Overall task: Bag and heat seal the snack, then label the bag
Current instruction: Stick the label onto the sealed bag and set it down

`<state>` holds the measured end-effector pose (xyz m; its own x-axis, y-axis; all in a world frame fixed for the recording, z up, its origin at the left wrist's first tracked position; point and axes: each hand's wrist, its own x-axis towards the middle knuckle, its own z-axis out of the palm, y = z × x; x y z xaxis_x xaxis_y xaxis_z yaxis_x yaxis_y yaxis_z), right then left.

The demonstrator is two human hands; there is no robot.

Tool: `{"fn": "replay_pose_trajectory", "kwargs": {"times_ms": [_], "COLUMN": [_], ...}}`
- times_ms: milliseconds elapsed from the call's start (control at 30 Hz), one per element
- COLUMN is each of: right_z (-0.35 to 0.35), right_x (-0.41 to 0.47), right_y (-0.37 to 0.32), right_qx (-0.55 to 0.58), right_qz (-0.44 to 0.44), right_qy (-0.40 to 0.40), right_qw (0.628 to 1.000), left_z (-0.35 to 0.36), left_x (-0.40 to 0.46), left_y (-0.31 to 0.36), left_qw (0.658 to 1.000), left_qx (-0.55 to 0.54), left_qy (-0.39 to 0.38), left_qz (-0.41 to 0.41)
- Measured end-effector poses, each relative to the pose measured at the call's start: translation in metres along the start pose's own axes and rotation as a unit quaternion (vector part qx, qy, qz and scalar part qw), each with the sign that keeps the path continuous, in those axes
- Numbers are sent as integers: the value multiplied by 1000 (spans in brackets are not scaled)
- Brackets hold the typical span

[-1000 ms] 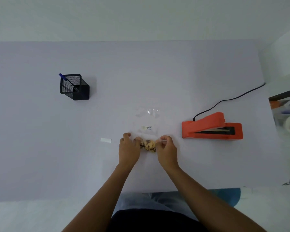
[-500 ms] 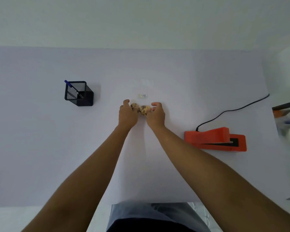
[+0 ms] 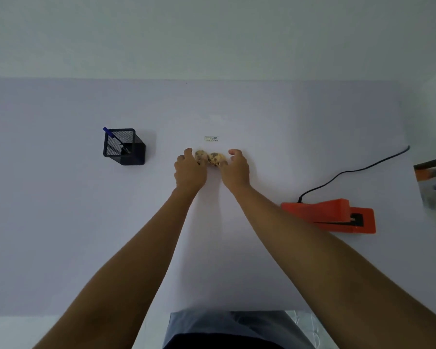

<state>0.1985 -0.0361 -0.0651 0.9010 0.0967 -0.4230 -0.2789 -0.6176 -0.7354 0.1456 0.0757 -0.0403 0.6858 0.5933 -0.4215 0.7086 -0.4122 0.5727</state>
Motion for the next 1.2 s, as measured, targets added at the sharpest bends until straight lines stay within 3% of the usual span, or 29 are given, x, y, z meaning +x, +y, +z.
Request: {"fn": "replay_pose_trajectory", "kwargs": {"times_ms": [167, 467, 600, 700, 767, 1000, 1200], "right_z": [-21, -84, -132, -173, -202, -251, -254], "right_x": [-55, -163, -177, -171, -164, -125, -94], "right_y": [19, 103, 145, 174, 192, 233, 223], "right_qx": [24, 43, 66, 140, 174, 162, 142], "right_qz": [-43, 8, 99, 183, 200, 184, 175], "right_qy": [7, 21, 140, 265, 307, 192, 175], "right_qw": [999, 999, 983, 937, 914, 950, 958], "left_z": [12, 72, 103, 125, 134, 151, 161], "left_x": [-49, -134, -161, -177, -185, -188, -165], "left_y": [0, 27, 43, 51, 56, 76, 101], "left_qw": [995, 986, 976, 971, 972, 972, 978], "left_qx": [-56, -48, -36, -30, -31, 4, -7], "left_qy": [20, -86, -161, -198, -200, -211, -192], "left_qz": [79, 132, 144, 134, 121, 105, 77]}}
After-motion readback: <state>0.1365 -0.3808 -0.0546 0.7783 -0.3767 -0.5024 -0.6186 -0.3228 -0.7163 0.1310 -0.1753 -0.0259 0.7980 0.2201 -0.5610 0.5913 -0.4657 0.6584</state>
